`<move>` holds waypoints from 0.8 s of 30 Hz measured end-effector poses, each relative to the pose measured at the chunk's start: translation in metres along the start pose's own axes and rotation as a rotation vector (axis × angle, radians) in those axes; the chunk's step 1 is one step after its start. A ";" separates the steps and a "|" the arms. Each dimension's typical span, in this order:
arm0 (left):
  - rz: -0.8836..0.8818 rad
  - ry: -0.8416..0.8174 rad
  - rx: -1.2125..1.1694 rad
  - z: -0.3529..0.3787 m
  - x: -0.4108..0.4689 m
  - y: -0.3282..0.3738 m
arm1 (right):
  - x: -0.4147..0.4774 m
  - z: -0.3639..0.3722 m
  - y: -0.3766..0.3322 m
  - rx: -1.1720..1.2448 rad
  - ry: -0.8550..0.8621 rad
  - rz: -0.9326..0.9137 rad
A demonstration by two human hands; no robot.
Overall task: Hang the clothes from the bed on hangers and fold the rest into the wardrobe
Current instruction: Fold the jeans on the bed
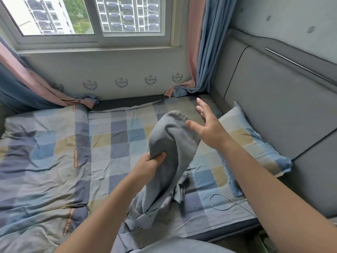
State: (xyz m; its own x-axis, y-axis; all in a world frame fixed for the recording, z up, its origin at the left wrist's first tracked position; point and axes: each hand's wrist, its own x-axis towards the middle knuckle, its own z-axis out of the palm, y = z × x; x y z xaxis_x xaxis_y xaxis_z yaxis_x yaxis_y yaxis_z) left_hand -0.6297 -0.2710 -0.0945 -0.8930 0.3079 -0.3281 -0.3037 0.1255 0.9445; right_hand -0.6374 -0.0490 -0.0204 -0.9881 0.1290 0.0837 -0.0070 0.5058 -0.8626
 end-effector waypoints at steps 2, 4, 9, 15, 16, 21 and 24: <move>0.010 0.033 -0.077 -0.007 -0.002 0.013 | -0.010 0.007 0.012 0.012 -0.004 0.034; 0.014 0.069 -0.149 -0.013 -0.003 0.024 | -0.024 0.020 0.025 0.082 -0.035 0.095; 0.065 0.071 -0.289 -0.012 -0.003 0.042 | -0.056 0.066 0.045 0.301 -0.232 0.206; 0.055 0.060 -0.460 -0.001 -0.002 0.073 | -0.077 0.115 0.058 0.388 -0.348 0.325; 0.044 0.058 -0.471 -0.001 -0.001 0.080 | -0.079 0.118 0.060 0.389 -0.332 0.324; 0.031 0.046 -0.472 -0.003 0.003 0.093 | -0.080 0.108 0.069 0.326 -0.227 0.320; 0.019 -0.056 -0.465 -0.010 0.004 0.083 | -0.080 0.102 0.070 0.383 -0.171 0.328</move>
State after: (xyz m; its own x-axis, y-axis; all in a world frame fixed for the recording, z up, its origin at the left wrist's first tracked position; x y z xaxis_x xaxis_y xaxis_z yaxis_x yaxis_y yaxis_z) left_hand -0.6618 -0.2686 -0.0172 -0.8844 0.3578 -0.2996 -0.4158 -0.3128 0.8539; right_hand -0.5748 -0.1110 -0.1384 -0.9585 0.0709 -0.2760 0.2825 0.1105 -0.9529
